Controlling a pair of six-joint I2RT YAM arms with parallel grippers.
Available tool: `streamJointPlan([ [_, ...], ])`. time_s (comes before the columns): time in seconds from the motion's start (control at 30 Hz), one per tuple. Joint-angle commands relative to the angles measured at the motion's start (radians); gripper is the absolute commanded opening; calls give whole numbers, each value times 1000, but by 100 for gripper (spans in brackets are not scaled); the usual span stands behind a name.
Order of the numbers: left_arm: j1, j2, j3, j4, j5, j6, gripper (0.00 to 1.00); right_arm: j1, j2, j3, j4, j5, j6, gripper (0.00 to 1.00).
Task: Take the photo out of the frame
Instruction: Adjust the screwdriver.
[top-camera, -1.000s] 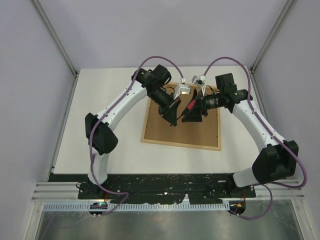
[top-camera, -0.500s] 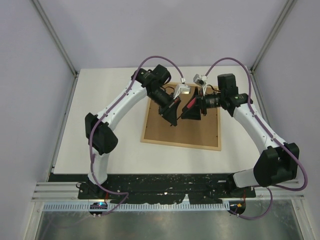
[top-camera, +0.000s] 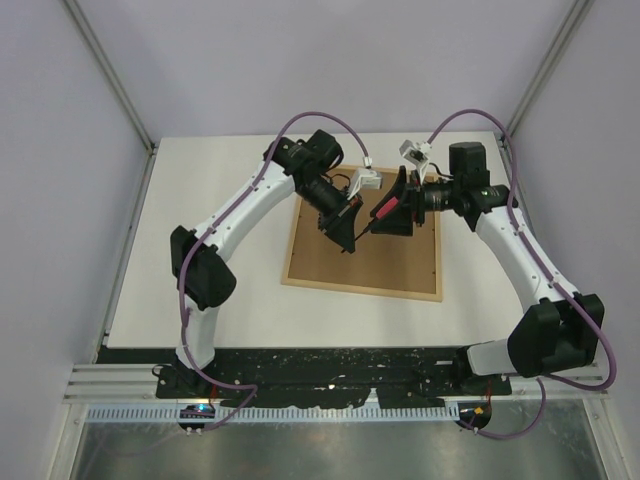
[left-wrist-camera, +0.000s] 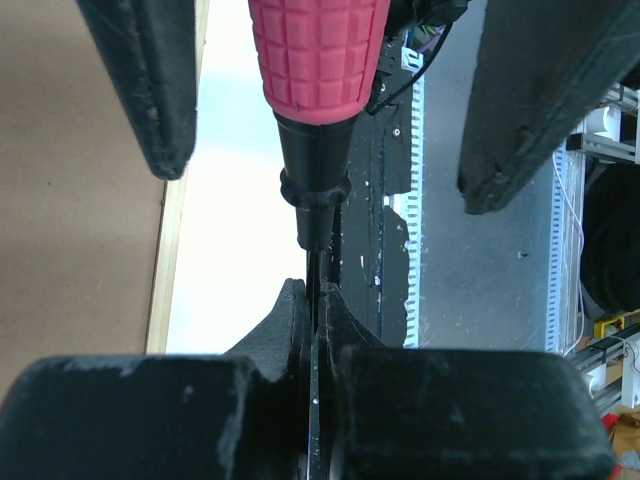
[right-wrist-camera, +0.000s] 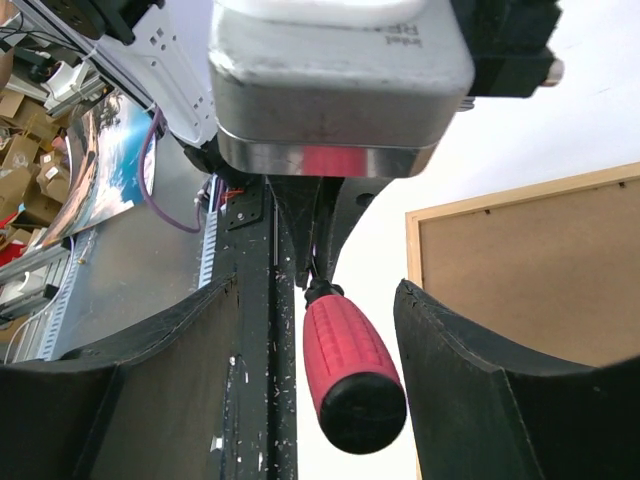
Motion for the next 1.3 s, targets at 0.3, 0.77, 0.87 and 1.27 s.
streamJointPlan([
  [0.3,-7,1,58,-195,27,16,0,53,-3,39,-15,32,-27,64],
  [0.77,-12,3,63,-198,16,18,0,91,17,40,-2,55,-12,12],
  [0.87,-10,-2,63,-185,1,7,12,91,6,34,0,64,-9,8],
  [1.27,235,-120,-49,12,-77,-152,75,61,-31,-102,214,329,240,8],
])
